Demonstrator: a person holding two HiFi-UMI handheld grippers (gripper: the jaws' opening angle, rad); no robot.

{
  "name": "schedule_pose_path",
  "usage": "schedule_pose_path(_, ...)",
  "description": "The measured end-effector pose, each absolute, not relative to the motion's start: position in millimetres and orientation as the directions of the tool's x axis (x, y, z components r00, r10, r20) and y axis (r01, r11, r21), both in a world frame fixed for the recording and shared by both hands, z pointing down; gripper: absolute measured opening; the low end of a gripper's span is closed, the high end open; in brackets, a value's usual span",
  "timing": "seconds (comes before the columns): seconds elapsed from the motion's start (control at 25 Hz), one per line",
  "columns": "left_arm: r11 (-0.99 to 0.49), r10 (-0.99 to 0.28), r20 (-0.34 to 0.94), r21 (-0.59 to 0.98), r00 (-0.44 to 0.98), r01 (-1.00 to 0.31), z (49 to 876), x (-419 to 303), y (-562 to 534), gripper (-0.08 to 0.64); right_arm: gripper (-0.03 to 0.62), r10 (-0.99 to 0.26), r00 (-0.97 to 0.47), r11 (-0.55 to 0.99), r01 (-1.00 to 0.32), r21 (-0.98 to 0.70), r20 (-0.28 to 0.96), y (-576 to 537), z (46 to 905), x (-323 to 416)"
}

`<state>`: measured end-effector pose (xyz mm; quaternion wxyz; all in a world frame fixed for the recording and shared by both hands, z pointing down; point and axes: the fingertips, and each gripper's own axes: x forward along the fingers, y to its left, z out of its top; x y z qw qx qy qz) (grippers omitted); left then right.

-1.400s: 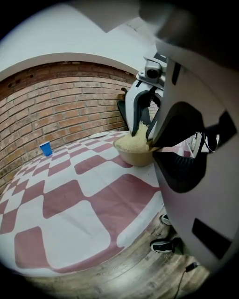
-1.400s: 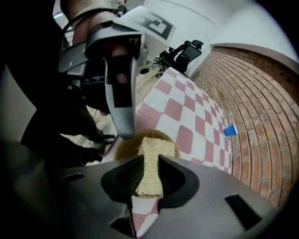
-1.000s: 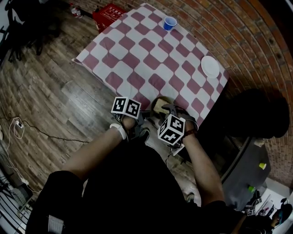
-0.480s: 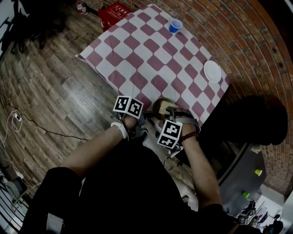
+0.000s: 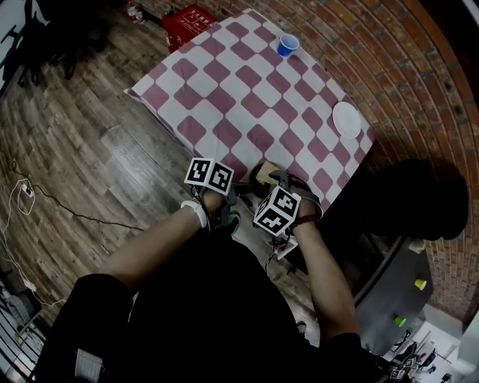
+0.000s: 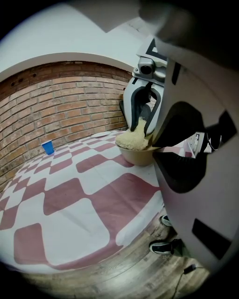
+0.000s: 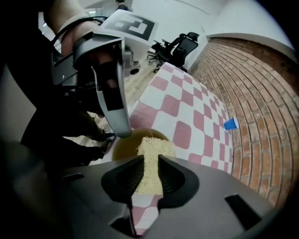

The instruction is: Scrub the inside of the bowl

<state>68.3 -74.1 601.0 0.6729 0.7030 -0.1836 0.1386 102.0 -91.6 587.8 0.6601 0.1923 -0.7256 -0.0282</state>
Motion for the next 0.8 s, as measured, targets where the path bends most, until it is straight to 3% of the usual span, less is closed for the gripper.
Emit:
schedule_pose_path(0.12, -0.026, -0.072, 0.442, 0.895, 0.894, -0.445, 601.1, 66.8, -73.6, 0.048, 0.103, -0.355, 0.008, 0.927, -0.125, 0.353, 0.935, -91.0, 584.5, 111.6)
schedule_pose_path(0.32, -0.026, -0.074, 0.439, 0.897, 0.895, -0.442, 600.9, 64.4, -72.7, 0.048, 0.103, -0.271, 0.021, 0.961, -0.044, 0.271, 0.962, -64.2, 592.1, 113.7)
schedule_pose_path(0.6, -0.036, -0.118, 0.404, 0.911, 0.907, -0.411, 582.6, 47.5, -71.8, 0.048, 0.103, -0.31, -0.076, 0.942, -0.163, 0.294, 0.948, -79.1, 592.7, 88.7)
schedule_pose_path(0.8, 0.014, -0.164, 0.386, 0.921, 0.908, -0.389, 580.0, 23.3, -65.4, 0.048, 0.103, -0.385, -0.035, 0.91, -0.181, 0.374, 0.922, -97.1, 585.4, 103.5)
